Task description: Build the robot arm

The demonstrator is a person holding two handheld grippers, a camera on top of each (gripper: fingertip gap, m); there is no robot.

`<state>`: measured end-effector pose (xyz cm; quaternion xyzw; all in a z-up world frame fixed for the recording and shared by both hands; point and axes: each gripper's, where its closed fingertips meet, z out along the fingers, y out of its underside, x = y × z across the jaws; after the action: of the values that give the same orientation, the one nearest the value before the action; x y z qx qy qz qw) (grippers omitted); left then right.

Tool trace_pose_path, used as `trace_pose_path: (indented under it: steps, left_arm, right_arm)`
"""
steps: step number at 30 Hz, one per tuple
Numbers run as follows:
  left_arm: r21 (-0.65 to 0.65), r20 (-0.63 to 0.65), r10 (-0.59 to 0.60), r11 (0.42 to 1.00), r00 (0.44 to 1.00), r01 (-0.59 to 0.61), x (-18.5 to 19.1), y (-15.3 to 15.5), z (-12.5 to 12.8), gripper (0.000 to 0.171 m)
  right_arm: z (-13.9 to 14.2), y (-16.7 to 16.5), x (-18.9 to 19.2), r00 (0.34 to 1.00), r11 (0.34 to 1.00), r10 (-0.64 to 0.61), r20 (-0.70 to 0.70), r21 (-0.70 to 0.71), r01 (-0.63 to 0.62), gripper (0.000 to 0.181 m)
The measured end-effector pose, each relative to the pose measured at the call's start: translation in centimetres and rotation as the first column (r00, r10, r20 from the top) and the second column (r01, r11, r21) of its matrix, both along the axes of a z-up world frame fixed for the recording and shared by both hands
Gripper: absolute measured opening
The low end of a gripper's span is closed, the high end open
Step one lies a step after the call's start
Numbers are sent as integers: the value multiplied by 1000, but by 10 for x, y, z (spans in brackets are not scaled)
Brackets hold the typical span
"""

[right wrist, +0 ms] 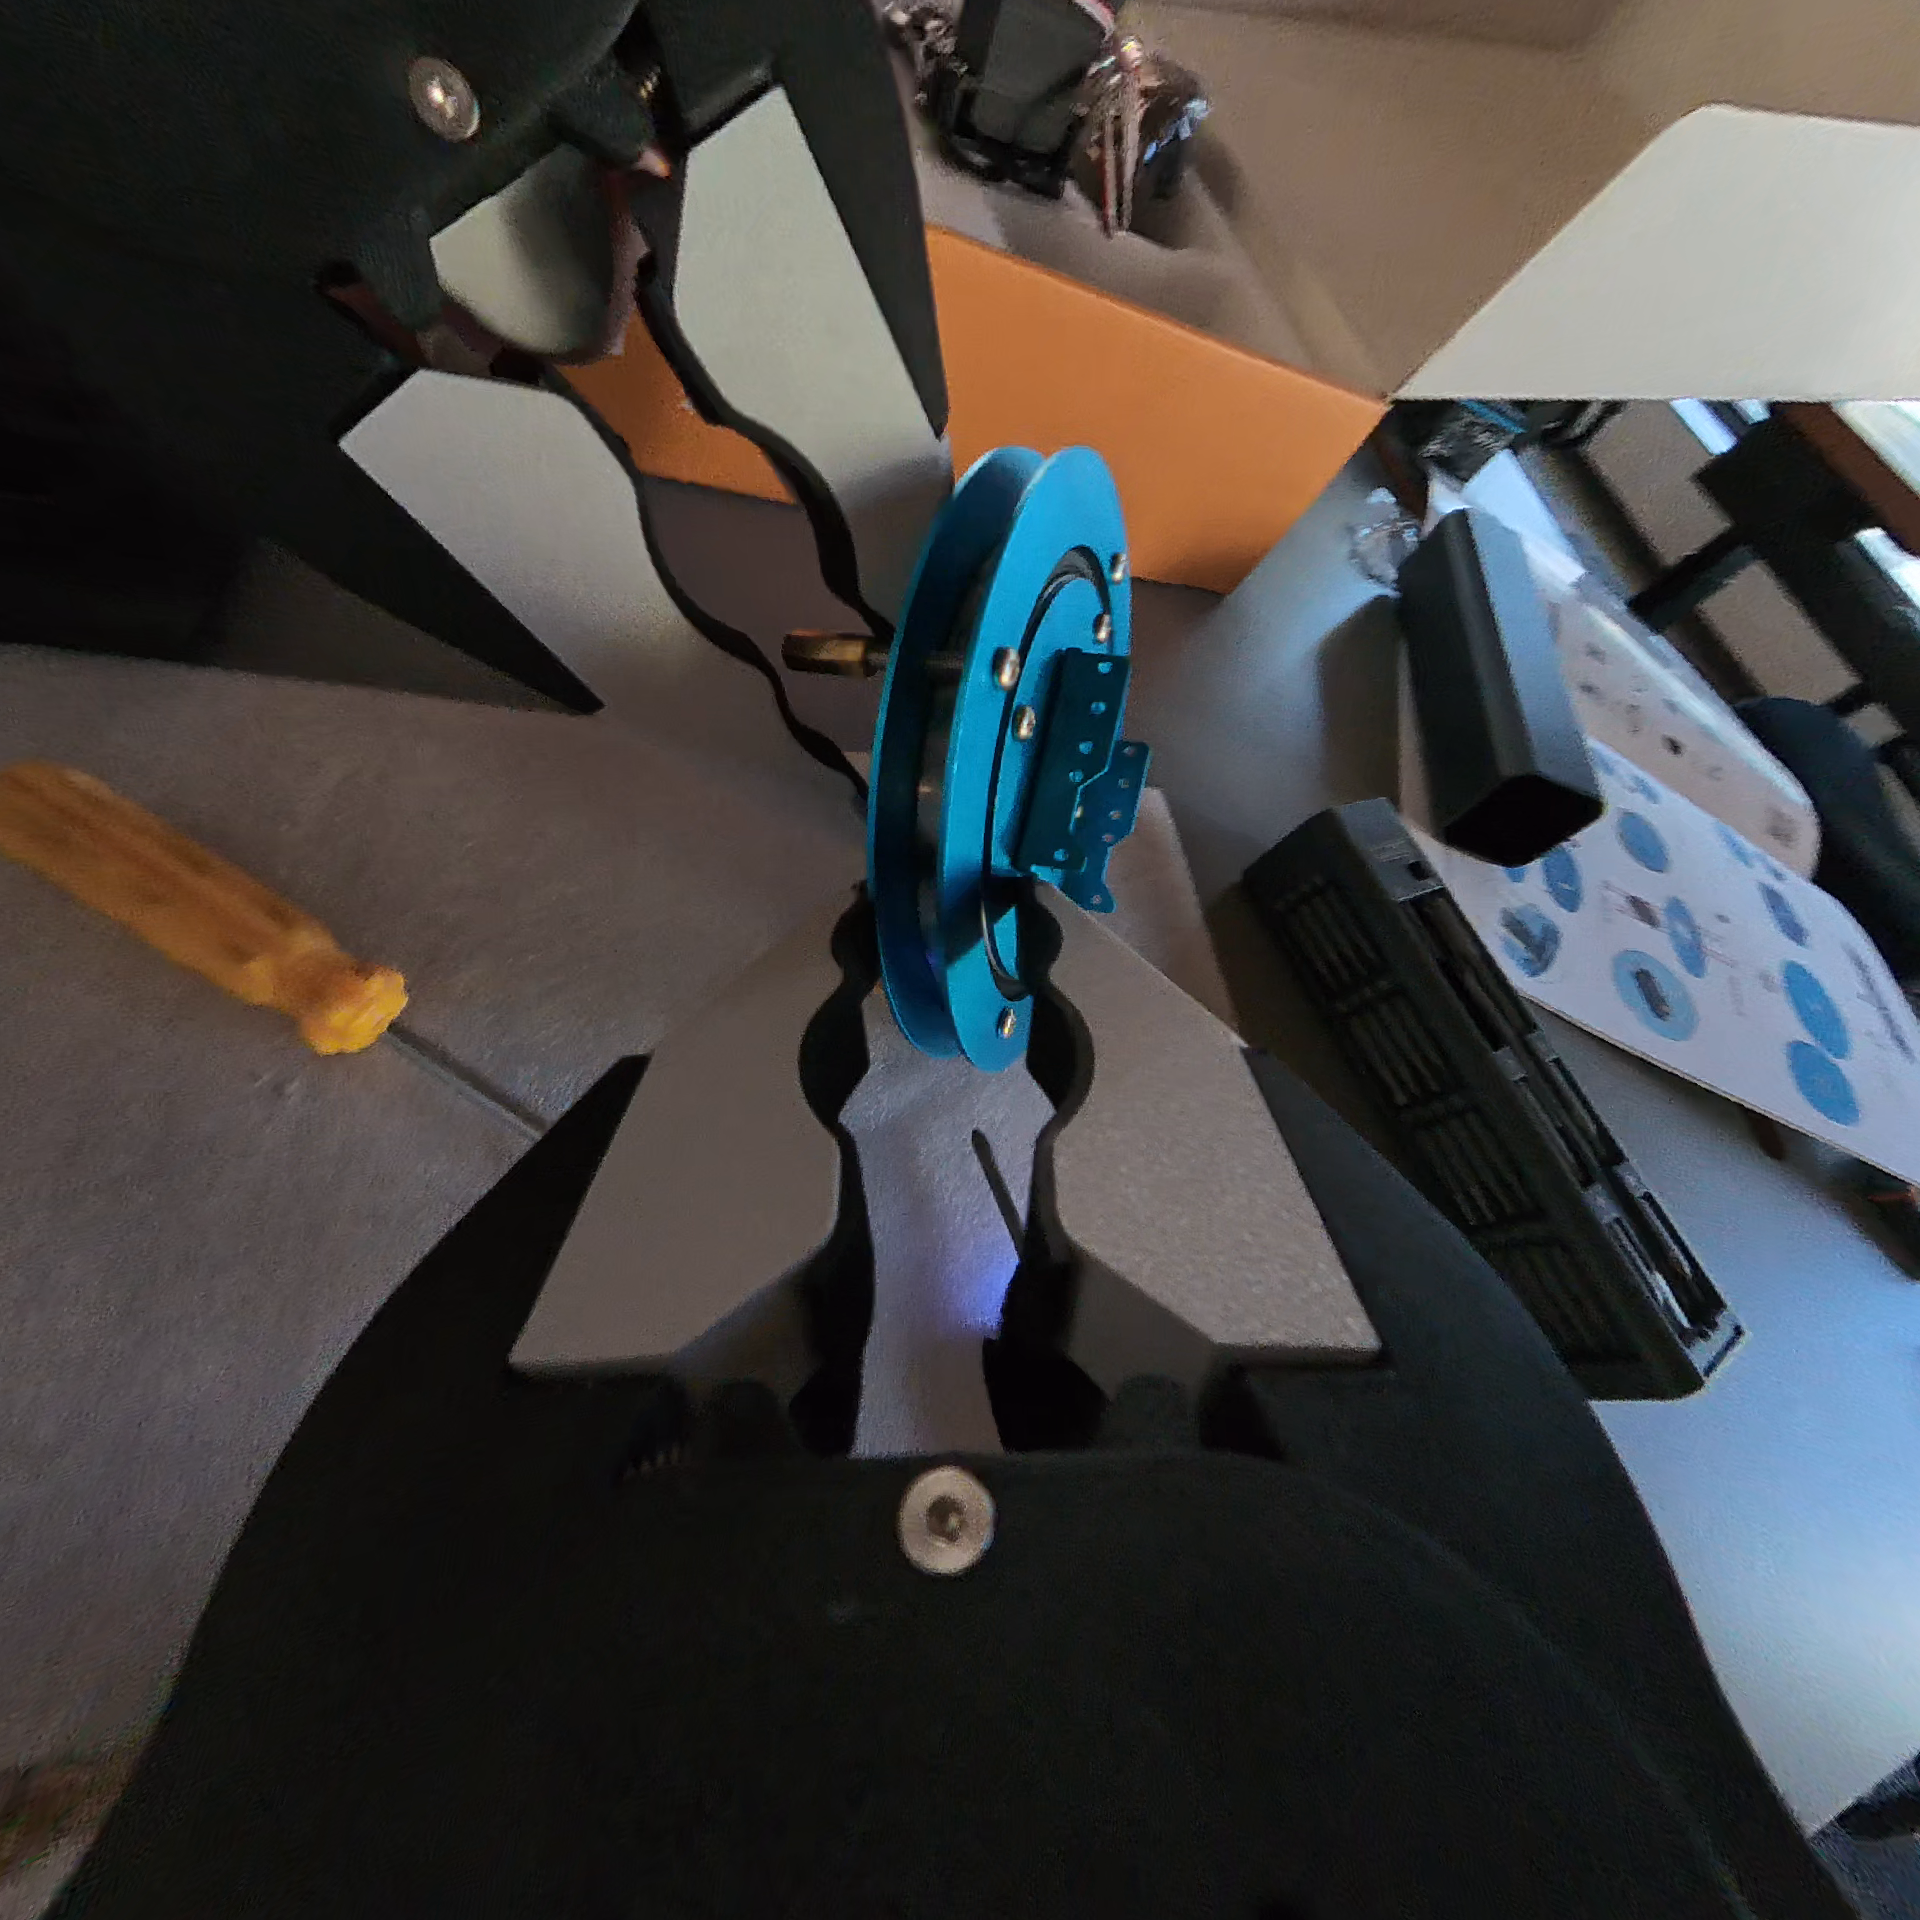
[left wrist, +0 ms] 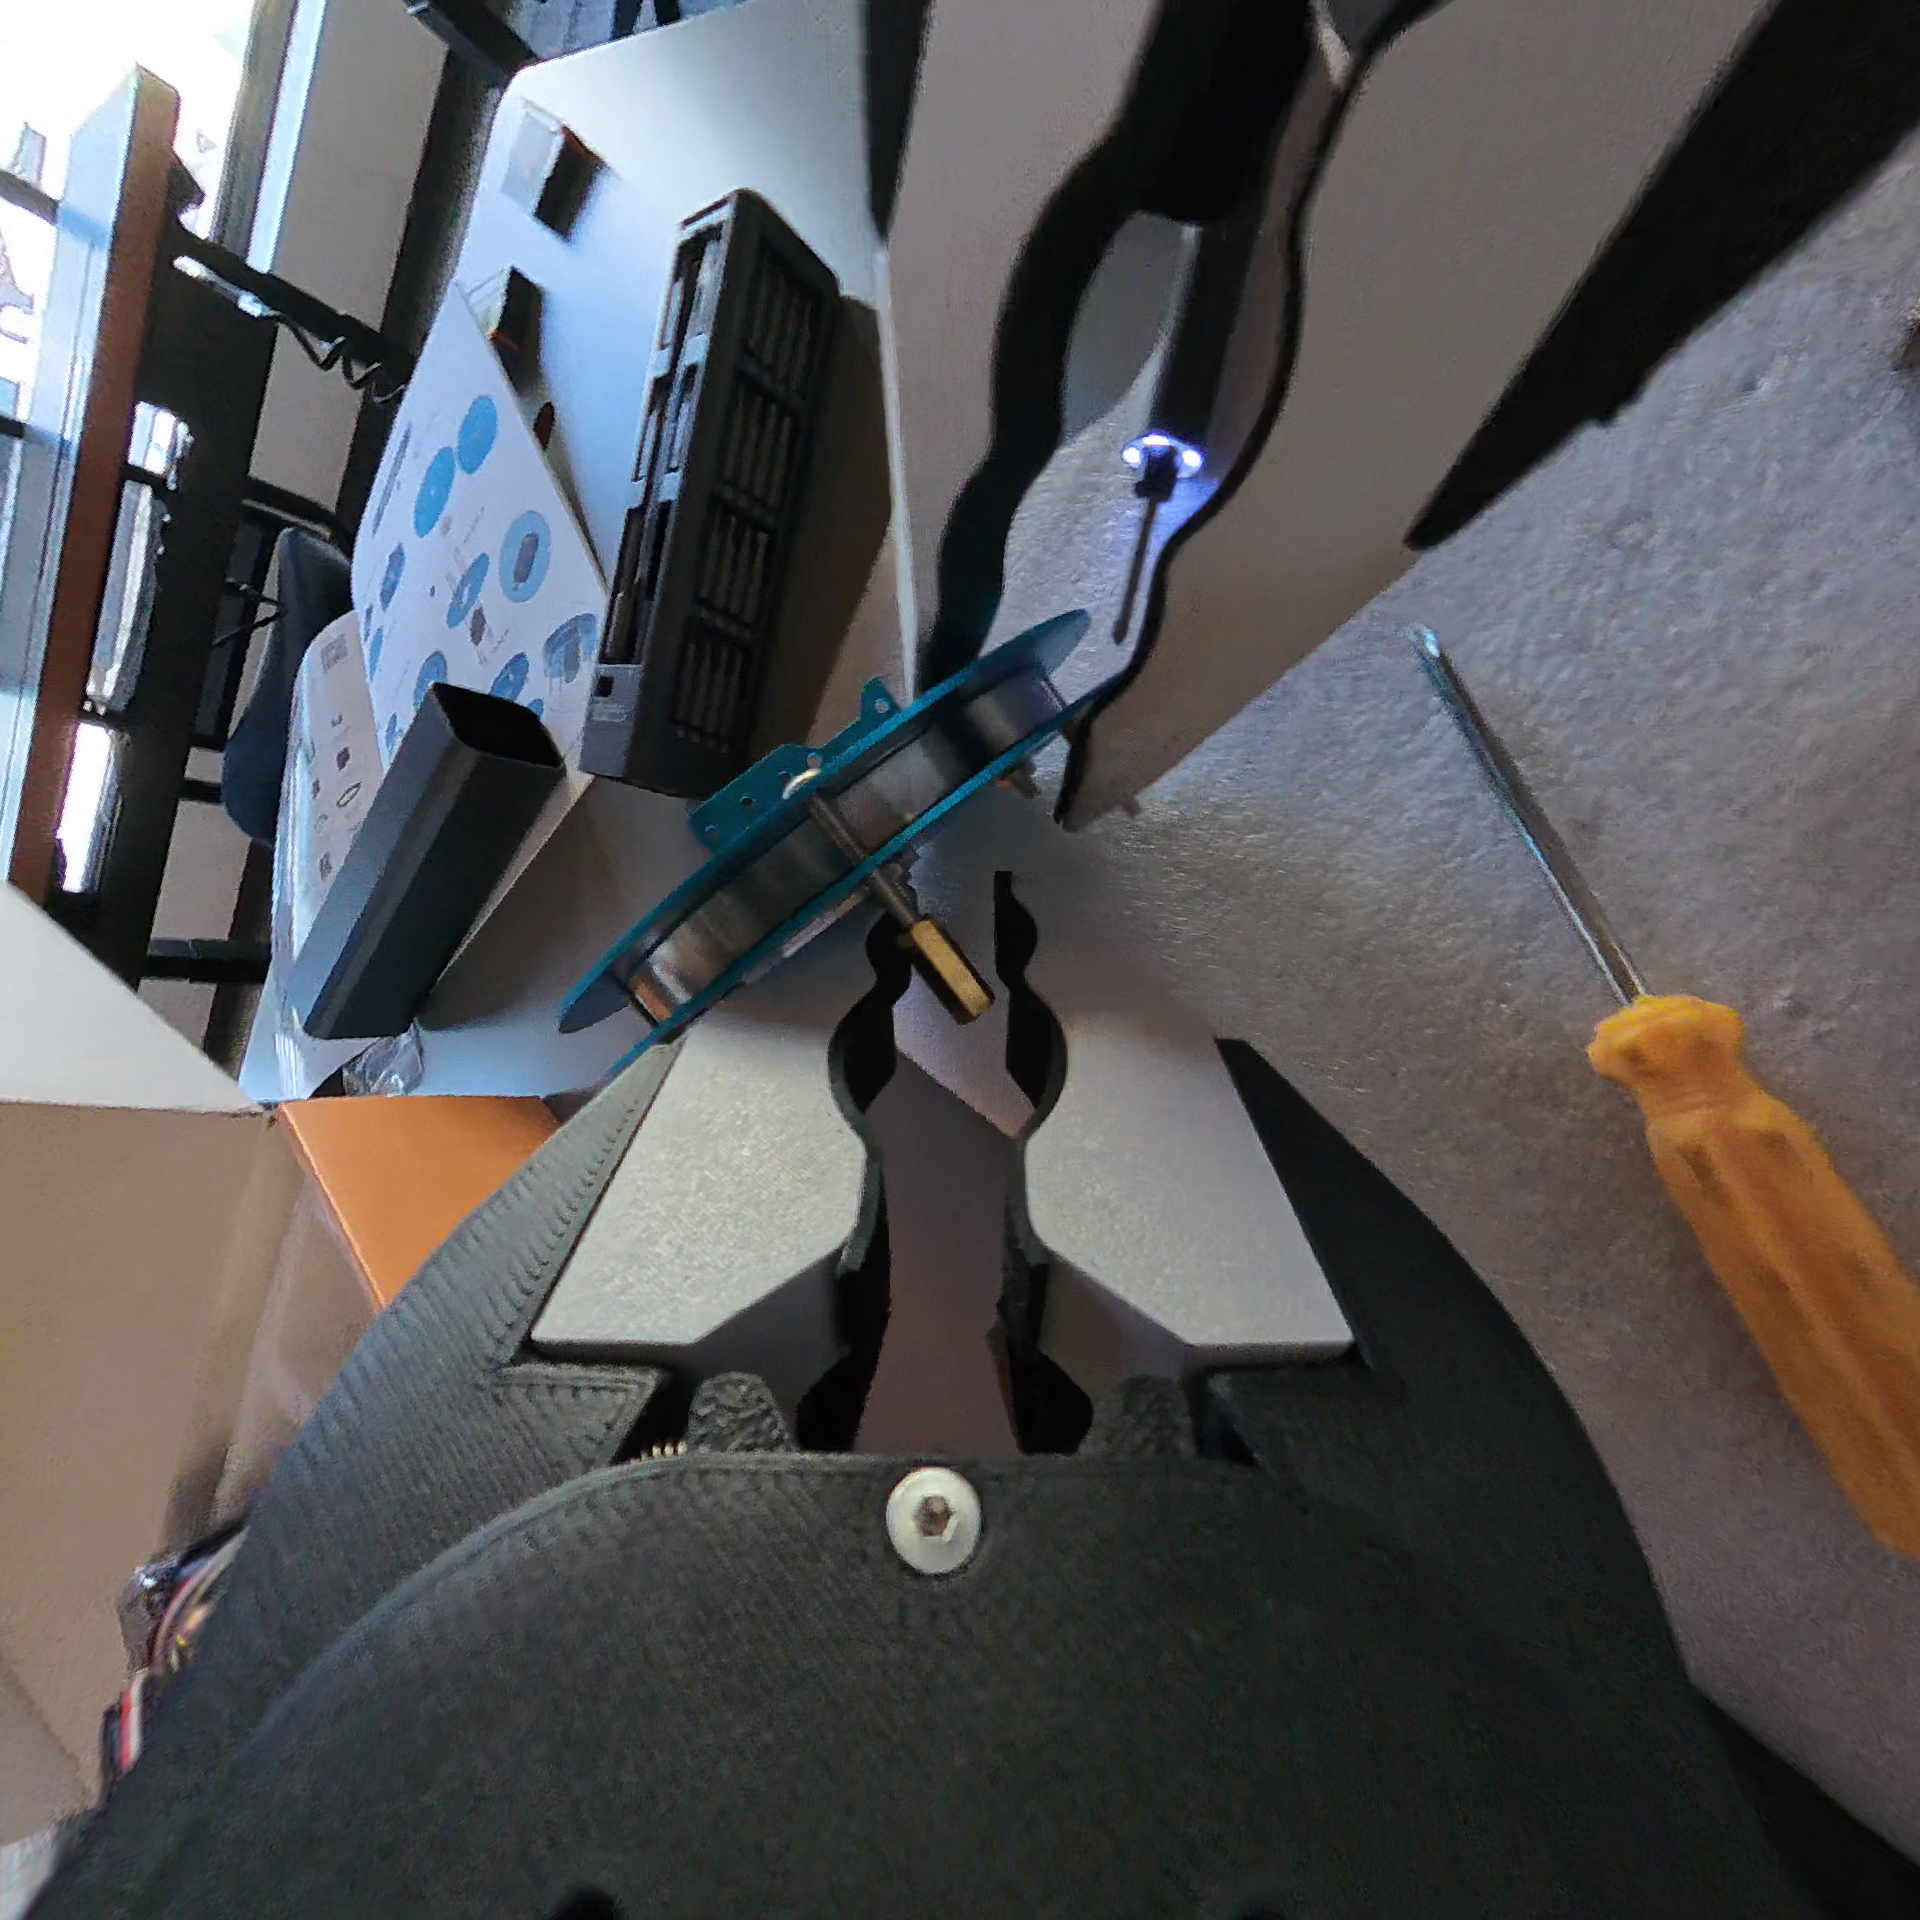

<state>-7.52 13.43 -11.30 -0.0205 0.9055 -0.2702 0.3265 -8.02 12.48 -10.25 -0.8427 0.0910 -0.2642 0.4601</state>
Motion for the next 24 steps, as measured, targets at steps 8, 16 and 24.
trace_pose_path:
  steps: [8,16,24]
  left_arm:
    - [-236,-26,106,966,994,-109,11,2,24,0]
    - [-296,-54,155,941,986,-164,25,3,34,0]
    - [-323,-66,71,942,995,-88,7,-8,49,0]
  right_arm:
    - [26,-4,8,985,978,-173,-9,121,173,12]
    - [50,-3,17,977,968,-204,-60,135,211,11]
    - [61,-17,-2,916,911,-254,-312,242,335,11]
